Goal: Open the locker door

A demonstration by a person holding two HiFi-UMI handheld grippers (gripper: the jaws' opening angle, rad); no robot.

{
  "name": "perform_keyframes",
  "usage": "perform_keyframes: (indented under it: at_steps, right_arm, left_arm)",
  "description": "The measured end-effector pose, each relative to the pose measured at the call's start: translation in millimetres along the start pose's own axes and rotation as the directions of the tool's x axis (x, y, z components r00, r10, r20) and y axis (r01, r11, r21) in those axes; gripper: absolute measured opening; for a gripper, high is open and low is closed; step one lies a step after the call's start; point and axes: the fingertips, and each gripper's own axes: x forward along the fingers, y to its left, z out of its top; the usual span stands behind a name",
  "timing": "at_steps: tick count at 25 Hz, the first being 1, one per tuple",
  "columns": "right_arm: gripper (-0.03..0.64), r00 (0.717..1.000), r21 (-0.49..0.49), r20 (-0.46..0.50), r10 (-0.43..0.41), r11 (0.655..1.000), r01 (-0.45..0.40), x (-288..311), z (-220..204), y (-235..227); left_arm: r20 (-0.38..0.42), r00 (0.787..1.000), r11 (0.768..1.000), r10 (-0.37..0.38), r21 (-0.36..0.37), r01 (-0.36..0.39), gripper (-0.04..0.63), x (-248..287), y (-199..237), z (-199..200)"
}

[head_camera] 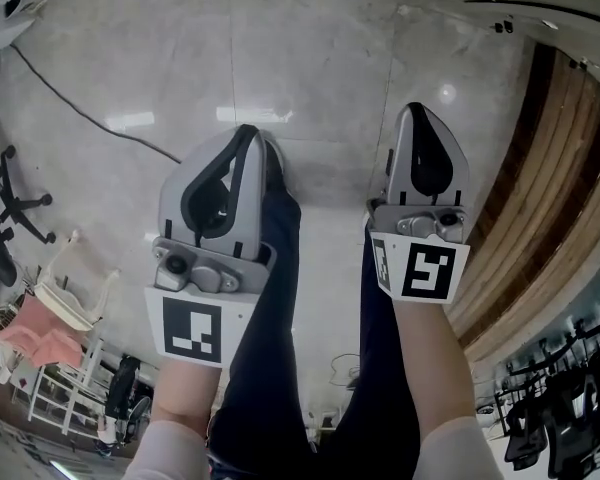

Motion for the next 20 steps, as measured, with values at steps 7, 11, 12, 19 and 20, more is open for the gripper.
perform_keyframes:
  at_steps: [7,11,12,19,20]
  right_arm:
    - [0.014,1.0,0.032,0.015,0.014,0.999,-0.015,10,-8,3]
    - [0.018,0.999,0.062,0.033,0.019,0.998,-0.021,15,-14,3]
    - [0.066,0.999,0.069,0.036,0.016,0.997,-0.019,17,-15,3]
    - [0.247,0.998,0.111,0.057,0.034,0.993,-0.04,30,-21,8]
    - [0.25,0.998,0.108,0.052,0.04,0.993,-0.045,33,-23,9]
  left_arm:
    - [0.004,1.0,1.0,-0.013,-0.006,0.013,0.009,6,-1,-1]
    - [0.0,1.0,1.0,-0.015,-0.01,0.015,0.009,5,-1,-7]
    - [-0.002,1.0,1.0,-0.015,-0.01,0.015,0.009,4,0,-8]
    - [-0.002,1.0,1.0,-0.003,-0.017,0.002,0.009,1,8,-10]
    - [0.0,1.0,1.0,-0.001,-0.017,0.001,0.009,1,9,-9]
